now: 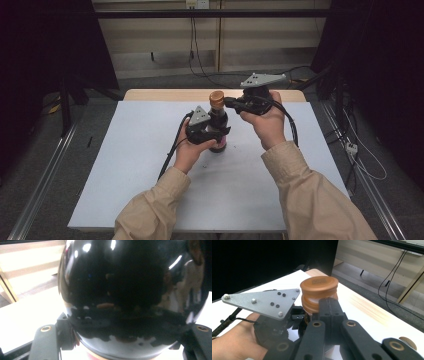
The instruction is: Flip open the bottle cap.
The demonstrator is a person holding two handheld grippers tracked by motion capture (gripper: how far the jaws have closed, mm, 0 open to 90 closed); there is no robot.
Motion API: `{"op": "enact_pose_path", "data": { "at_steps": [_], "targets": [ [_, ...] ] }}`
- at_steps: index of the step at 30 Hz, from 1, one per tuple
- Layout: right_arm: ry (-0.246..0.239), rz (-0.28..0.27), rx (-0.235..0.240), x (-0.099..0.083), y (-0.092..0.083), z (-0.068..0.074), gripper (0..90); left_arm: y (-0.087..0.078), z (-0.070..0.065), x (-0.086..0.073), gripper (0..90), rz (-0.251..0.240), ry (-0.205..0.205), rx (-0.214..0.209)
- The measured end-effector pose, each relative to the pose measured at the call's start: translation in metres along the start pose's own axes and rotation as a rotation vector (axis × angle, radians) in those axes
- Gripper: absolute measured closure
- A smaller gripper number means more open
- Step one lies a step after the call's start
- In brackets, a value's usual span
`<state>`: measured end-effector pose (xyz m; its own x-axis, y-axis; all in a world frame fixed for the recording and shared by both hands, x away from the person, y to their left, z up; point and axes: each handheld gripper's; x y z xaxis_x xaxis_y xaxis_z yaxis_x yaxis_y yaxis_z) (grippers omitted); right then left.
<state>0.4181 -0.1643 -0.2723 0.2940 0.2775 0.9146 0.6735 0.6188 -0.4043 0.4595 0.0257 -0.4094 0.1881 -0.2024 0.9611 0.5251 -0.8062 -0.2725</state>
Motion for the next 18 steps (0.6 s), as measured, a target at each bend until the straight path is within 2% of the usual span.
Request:
{"op": "enact_pose_path", "data": {
  "at_steps": [8, 18],
  "targets": [
    [0.02, -0.019, 0.006, 0.0009, -0.0006, -0.0001, 90.0, 0.0002, -0.0002, 0.0001, 30.8, 0.001, 0.001, 0.002],
    [0.021, -0.021, 0.007, 0.0012, 0.0002, -0.0005, 90.0, 0.0002, -0.0003, -0.0003, 30.7, -0.001, -0.007, 0.001]
  ]
}}
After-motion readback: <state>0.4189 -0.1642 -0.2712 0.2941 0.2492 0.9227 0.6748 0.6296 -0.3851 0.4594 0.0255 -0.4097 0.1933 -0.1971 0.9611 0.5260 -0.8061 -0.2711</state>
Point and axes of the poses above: each handheld gripper's, and its own axes: y roughly forward along the jaws, x roughly out of its top, z roughly to its left, and after that the axes turned 3 degrees about -z, right-handed
